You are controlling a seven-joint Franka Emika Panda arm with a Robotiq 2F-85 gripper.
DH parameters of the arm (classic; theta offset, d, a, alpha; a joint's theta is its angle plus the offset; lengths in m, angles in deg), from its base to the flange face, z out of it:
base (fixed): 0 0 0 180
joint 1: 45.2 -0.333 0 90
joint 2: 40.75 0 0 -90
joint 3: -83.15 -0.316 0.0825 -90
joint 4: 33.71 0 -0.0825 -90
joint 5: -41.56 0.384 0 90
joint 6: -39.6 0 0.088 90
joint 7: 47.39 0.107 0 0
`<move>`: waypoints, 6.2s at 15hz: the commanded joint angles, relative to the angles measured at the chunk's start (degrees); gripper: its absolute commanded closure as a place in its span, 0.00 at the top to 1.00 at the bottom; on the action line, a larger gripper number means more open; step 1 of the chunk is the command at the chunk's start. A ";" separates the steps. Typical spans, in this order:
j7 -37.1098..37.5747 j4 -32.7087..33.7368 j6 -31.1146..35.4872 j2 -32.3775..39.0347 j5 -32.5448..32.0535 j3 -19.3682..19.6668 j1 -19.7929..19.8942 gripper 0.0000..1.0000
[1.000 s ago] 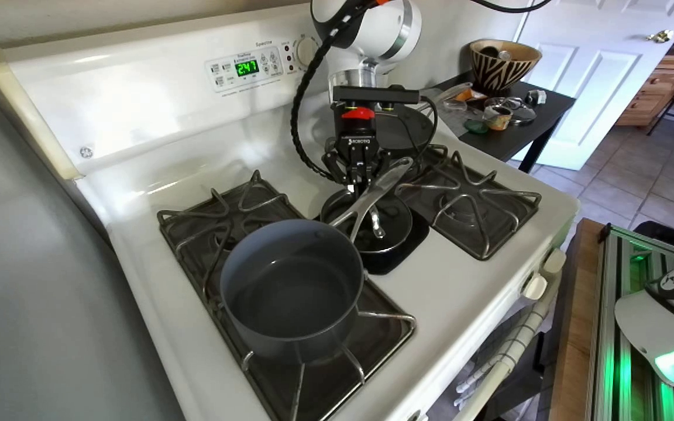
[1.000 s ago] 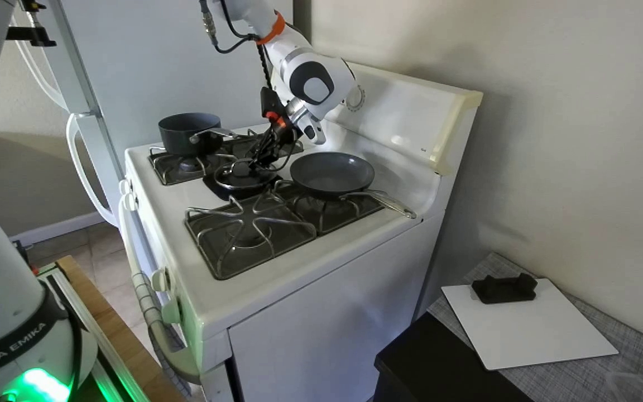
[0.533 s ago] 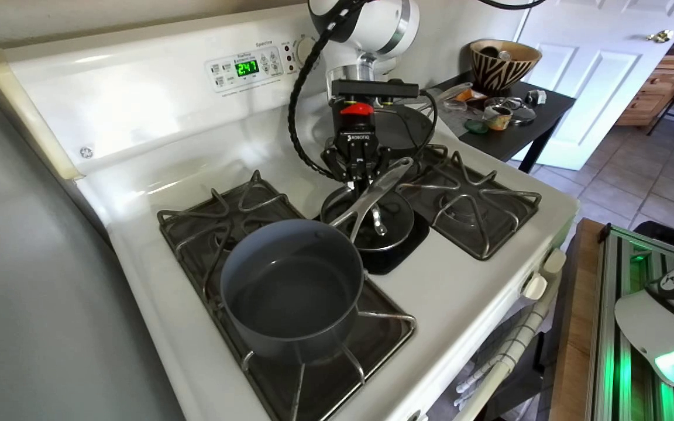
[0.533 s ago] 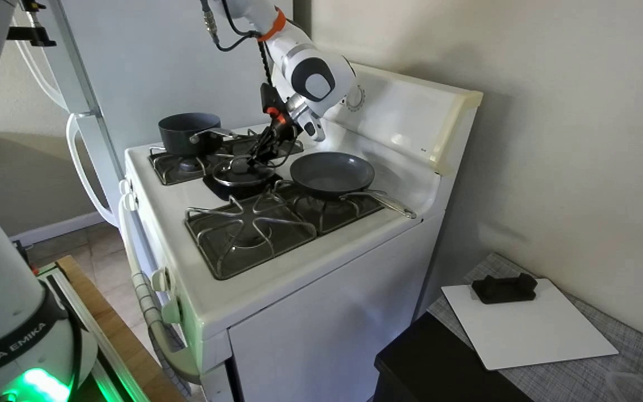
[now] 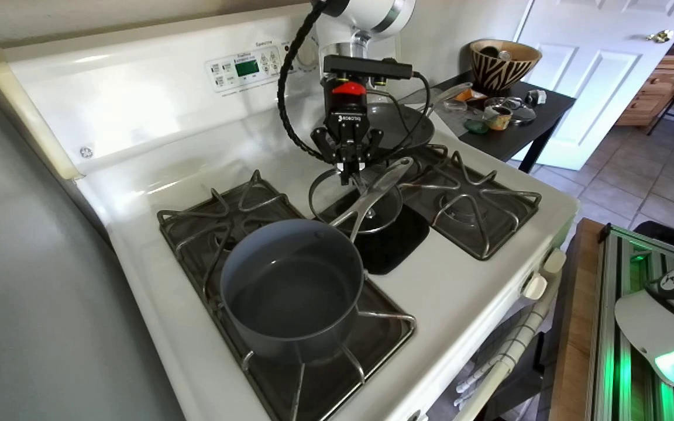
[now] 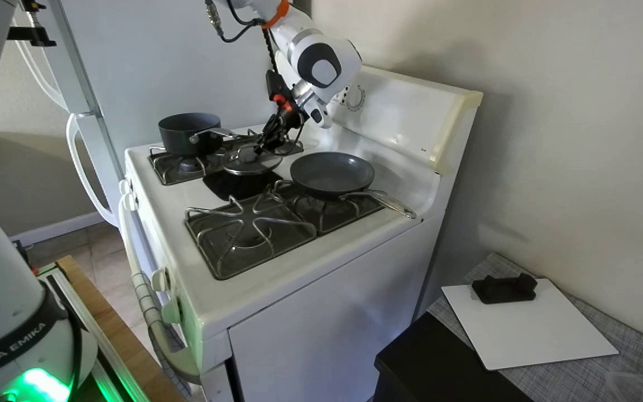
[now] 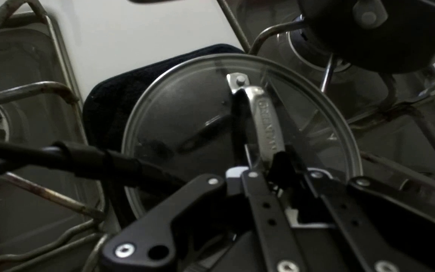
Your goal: Put the glass lid on the pot.
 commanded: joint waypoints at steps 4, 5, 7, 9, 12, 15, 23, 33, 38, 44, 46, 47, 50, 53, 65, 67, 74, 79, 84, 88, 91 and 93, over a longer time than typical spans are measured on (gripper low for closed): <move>1.47 6.24 -2.61 0.32 2.79 -0.62 2.17 0.02; 1.75 7.34 -2.72 0.59 3.30 -0.66 2.36 0.02; 2.17 9.20 -3.22 0.90 4.92 -0.85 2.80 0.02; 2.60 10.71 -3.81 0.95 6.64 -1.02 3.01 0.02; 3.08 12.21 -4.68 0.76 8.99 -1.17 2.77 0.02; 3.65 13.65 -4.87 0.36 10.81 -1.65 2.22 0.02; 3.94 12.66 -4.20 -2.18 11.30 -3.90 -1.10 0.02; 4.24 7.07 -3.52 -3.40 9.74 -5.89 -7.67 0.02; 3.43 7.95 -2.76 -1.43 10.09 -6.17 -8.81 0.09; 2.76 6.98 -2.51 -2.19 9.85 -6.28 -9.03 0.02; 2.04 6.40 -2.75 -2.88 9.78 -6.40 -9.02 0.02; 1.52 6.18 -2.66 -3.28 9.71 -6.41 -9.01 0.02; 0.93 5.78 -3.04 -4.45 8.86 -6.34 -9.25 0.02; 1.49 6.15 -3.69 -4.43 7.27 -6.51 -9.72 0.02; 3.73 7.80 -6.93 -2.90 4.27 -8.27 -11.69 0.02; 4.35 8.06 -7.13 -2.40 3.92 -8.18 -12.05 0.02; 5.54 9.17 -7.15 -0.75 3.28 -8.29 -12.49 0.02; 5.93 10.14 -7.37 0.19 3.44 -8.27 -12.40 0.02; 6.45 11.18 -7.64 0.82 3.68 -8.37 -12.38 0.02; 6.77 11.66 -7.66 1.19 3.58 -8.42 -12.51 0.02; 6.92 12.03 -7.61 1.61 3.52 -8.54 -12.63 0.02; 7.07 12.11 -7.70 1.74 3.44 -8.57 -12.68 0.02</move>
